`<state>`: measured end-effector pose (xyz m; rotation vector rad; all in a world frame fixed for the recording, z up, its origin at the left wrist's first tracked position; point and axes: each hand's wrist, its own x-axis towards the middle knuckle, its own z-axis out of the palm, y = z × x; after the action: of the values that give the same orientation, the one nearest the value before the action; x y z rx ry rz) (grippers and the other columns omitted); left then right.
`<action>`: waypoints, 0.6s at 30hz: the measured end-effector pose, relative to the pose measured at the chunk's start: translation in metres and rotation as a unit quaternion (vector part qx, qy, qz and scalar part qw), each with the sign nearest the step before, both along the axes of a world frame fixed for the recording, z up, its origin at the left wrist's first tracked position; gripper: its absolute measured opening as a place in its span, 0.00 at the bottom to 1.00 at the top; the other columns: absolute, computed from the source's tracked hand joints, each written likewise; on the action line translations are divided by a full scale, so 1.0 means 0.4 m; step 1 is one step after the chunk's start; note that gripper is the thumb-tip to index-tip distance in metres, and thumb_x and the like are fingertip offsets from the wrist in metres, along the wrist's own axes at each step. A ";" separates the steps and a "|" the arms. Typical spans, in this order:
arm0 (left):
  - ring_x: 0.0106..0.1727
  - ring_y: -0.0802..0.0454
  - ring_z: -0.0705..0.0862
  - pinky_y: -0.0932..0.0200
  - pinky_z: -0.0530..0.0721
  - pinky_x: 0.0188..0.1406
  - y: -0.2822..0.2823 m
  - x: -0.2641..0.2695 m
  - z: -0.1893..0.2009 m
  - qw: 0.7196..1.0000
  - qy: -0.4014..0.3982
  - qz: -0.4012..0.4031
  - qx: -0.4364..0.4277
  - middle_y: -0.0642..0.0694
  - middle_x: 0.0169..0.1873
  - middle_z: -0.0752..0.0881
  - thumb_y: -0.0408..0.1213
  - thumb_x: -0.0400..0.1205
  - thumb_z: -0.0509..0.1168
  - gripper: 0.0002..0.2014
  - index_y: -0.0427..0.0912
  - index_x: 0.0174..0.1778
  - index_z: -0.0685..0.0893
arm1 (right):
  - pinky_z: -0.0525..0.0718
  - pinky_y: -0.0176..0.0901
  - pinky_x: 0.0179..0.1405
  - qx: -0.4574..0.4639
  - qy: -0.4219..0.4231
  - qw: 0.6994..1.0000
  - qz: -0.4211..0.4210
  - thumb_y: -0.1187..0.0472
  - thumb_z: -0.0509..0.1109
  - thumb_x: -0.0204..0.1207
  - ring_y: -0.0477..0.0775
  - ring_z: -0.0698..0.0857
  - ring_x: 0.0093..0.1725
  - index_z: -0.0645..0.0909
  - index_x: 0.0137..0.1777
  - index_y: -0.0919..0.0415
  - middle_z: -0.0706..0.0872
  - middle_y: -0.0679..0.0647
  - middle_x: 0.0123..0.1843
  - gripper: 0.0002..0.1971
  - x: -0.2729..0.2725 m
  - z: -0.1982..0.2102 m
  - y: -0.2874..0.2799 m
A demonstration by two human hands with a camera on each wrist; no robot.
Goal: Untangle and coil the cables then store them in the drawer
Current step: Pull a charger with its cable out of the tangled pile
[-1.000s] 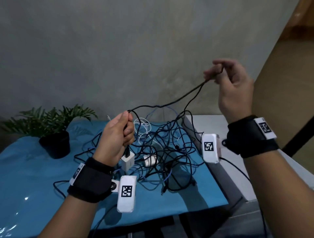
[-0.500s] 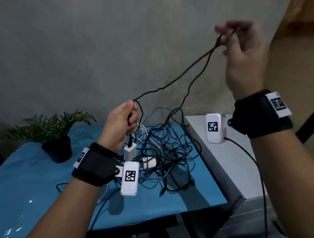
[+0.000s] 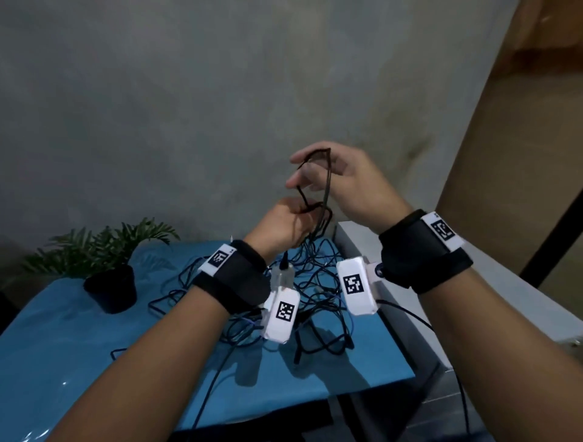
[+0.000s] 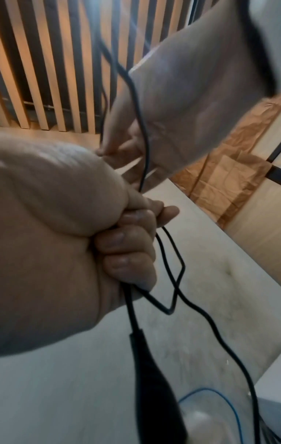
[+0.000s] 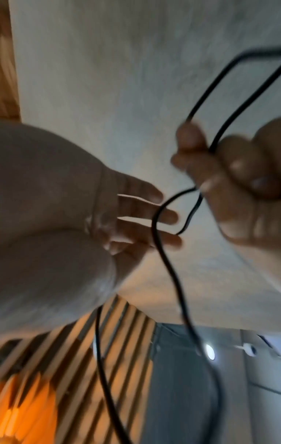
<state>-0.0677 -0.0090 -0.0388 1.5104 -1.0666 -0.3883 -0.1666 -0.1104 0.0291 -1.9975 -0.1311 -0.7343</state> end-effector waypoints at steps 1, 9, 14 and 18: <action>0.22 0.57 0.71 0.64 0.67 0.22 -0.005 -0.005 0.013 1.000 0.016 0.001 0.002 0.55 0.22 0.78 0.41 0.88 0.66 0.10 0.43 0.43 0.87 | 0.85 0.40 0.43 0.032 -0.027 0.999 -0.032 0.70 0.64 0.87 0.50 0.90 0.46 0.81 0.62 0.64 0.91 0.56 0.44 0.08 -0.004 -0.006 -0.011; 0.22 0.59 0.56 0.63 0.53 0.22 -0.025 0.005 0.140 0.997 0.023 -0.006 -0.080 0.57 0.22 0.62 0.40 0.92 0.59 0.13 0.39 0.46 0.82 | 0.86 0.48 0.42 -0.149 0.296 0.939 -0.093 0.54 0.64 0.89 0.53 0.89 0.37 0.81 0.64 0.51 0.88 0.53 0.49 0.08 0.014 -0.240 -0.072; 0.25 0.56 0.53 0.63 0.53 0.22 -0.035 0.013 0.169 0.996 0.031 -0.029 -0.080 0.52 0.24 0.59 0.39 0.92 0.59 0.12 0.40 0.45 0.82 | 0.82 0.45 0.30 -0.046 0.254 0.961 -0.097 0.58 0.70 0.85 0.57 0.86 0.30 0.77 0.51 0.61 0.91 0.61 0.43 0.07 0.087 -0.171 -0.119; 0.27 0.55 0.55 0.59 0.53 0.25 -0.040 0.020 0.174 0.995 0.027 -0.034 -0.089 0.50 0.27 0.60 0.43 0.91 0.61 0.12 0.44 0.44 0.84 | 0.82 0.42 0.31 -0.137 0.311 0.935 -0.103 0.58 0.63 0.88 0.57 0.88 0.27 0.83 0.45 0.65 0.92 0.59 0.36 0.13 0.132 -0.173 -0.119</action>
<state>-0.0596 -0.0250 0.0307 1.3020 -1.0827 -0.3703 -0.1138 -0.1579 -0.0402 -2.4443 0.3764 -0.1818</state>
